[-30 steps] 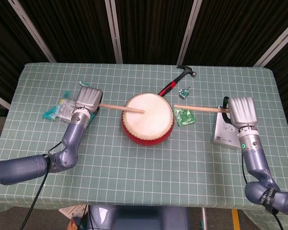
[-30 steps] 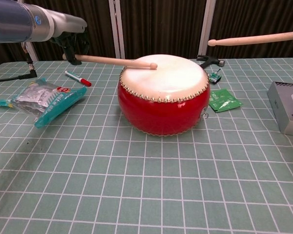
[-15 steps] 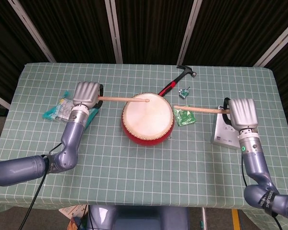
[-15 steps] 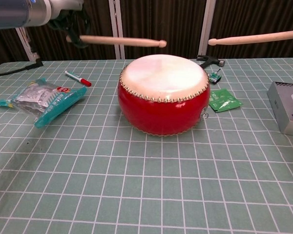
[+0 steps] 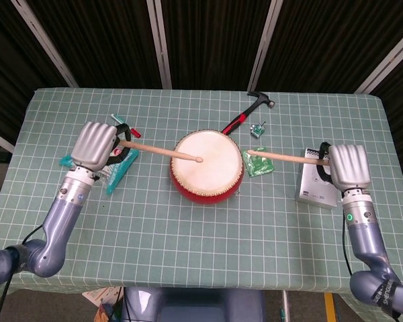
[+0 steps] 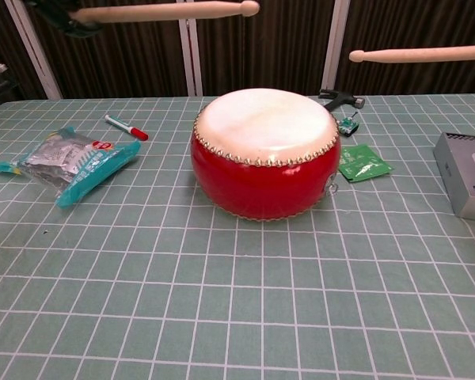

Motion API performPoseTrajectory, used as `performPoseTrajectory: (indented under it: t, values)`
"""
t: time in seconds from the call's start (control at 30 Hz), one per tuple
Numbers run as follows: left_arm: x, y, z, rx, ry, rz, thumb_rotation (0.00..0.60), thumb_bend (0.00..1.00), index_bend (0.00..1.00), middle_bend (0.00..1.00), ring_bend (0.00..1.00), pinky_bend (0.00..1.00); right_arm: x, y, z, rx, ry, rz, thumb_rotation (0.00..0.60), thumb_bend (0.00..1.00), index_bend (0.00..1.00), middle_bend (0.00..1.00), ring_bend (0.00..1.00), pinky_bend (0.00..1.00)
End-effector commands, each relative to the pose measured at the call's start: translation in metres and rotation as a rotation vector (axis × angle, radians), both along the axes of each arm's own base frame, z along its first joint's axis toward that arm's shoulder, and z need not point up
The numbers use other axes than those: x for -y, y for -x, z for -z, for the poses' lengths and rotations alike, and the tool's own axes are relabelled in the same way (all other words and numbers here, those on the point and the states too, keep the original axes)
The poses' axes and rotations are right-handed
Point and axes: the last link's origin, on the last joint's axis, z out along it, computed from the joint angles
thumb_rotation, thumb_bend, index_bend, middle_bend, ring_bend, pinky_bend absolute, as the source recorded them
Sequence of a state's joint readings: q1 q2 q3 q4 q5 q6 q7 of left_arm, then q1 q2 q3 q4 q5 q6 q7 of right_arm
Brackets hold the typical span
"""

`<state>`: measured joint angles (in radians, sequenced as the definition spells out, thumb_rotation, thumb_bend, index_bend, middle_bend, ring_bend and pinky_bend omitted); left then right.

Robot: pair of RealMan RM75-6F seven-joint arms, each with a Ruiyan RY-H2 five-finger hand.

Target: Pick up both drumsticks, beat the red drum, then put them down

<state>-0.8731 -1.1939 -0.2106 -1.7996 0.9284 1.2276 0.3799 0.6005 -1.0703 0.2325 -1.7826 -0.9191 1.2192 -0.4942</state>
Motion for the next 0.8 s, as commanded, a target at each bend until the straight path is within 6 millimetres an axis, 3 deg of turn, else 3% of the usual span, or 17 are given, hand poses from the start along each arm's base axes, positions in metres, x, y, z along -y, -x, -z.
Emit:
performPoseTrajectory:
  t: [0.03, 0.33, 0.57, 0.8]
  values:
    - [0.018, 0.018, -0.004, -0.009, 0.015, -0.029, 0.600, 0.49, 0.74, 1.00, 1.00, 1.00, -0.014, 0.009, 0.001, -0.002, -0.031, 0.004, 0.600, 0.56, 0.93, 1.00, 1.00, 1.00]
    - [0.064, 0.056, 0.001, -0.007, 0.076, -0.076, 0.600, 0.49, 0.74, 1.00, 1.00, 1.00, -0.056, 0.045, 0.012, -0.014, -0.104, 0.061, 0.600, 0.56, 0.93, 1.00, 1.00, 1.00]
    - [0.087, 0.079, 0.019, -0.022, 0.141, -0.124, 0.600, 0.49, 0.73, 1.00, 1.00, 1.00, -0.080, 0.061, 0.020, -0.011, -0.149, 0.086, 0.600, 0.56, 0.93, 1.00, 1.00, 1.00]
    - [0.097, 0.091, 0.041, -0.043, 0.192, -0.152, 0.600, 0.49, 0.73, 1.00, 1.00, 1.00, -0.097, 0.074, 0.036, -0.036, -0.206, 0.106, 0.600, 0.56, 0.93, 1.00, 1.00, 1.00]
